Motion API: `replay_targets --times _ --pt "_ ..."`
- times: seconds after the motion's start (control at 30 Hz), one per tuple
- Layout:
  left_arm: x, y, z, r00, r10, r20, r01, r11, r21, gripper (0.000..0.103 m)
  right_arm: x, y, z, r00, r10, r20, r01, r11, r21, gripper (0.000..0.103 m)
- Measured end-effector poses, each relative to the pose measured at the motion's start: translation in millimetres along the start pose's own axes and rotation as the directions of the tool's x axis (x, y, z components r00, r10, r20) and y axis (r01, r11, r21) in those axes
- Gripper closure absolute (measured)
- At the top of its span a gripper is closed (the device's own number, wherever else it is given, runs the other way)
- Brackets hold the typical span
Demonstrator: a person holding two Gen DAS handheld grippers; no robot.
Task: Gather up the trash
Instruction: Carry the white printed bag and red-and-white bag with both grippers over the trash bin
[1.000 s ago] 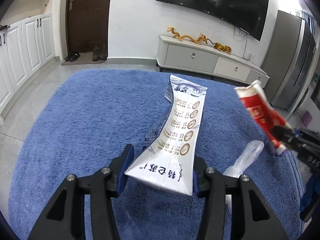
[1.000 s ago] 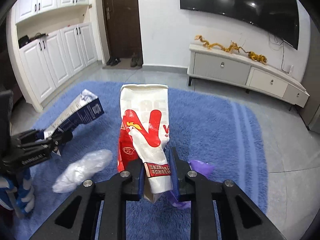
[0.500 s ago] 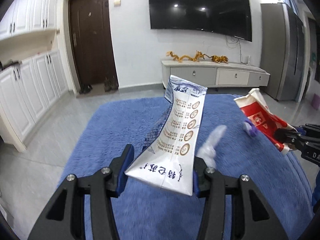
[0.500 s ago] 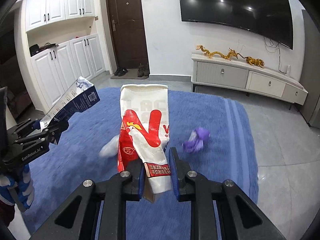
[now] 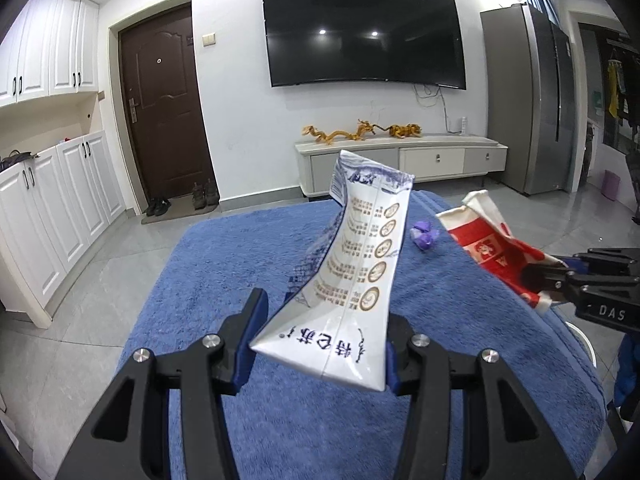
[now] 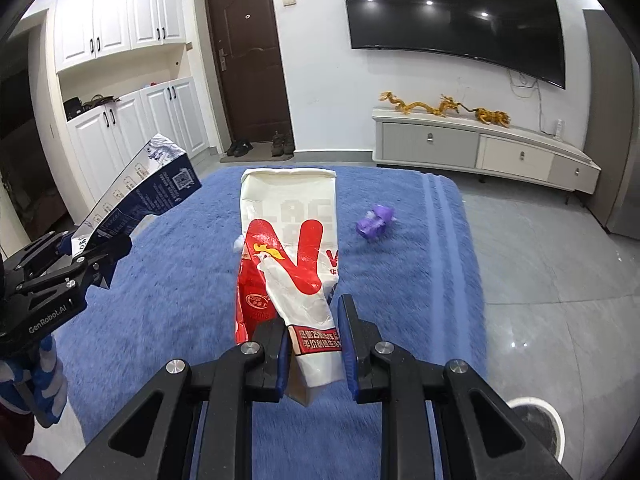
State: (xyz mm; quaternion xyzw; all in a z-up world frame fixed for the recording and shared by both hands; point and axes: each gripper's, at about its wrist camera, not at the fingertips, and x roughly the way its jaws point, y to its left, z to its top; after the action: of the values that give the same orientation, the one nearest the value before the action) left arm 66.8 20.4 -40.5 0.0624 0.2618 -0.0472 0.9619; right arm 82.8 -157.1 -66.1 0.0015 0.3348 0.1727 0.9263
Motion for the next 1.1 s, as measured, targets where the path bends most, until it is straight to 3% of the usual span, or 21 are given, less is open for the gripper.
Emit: replay_targets --times 0.27,0.7,1.1 --pt "-23 -13 -2 1.000 -0.002 0.020 0.002 1.000 0.015 0.056 -44 -16 -27 0.999 -0.031 0.034 0.029 0.998 0.058 0.083" --pt "-27 -37 -3 1.000 -0.008 0.006 0.008 0.997 0.080 0.056 -76 -48 -66 0.996 -0.073 0.053 0.065 0.987 0.146 0.083" --pt "-7 -103 4 0.998 -0.028 -0.047 0.038 0.977 0.208 0.056 -98 -112 -113 0.988 -0.145 0.052 0.126 0.954 0.273 0.083"
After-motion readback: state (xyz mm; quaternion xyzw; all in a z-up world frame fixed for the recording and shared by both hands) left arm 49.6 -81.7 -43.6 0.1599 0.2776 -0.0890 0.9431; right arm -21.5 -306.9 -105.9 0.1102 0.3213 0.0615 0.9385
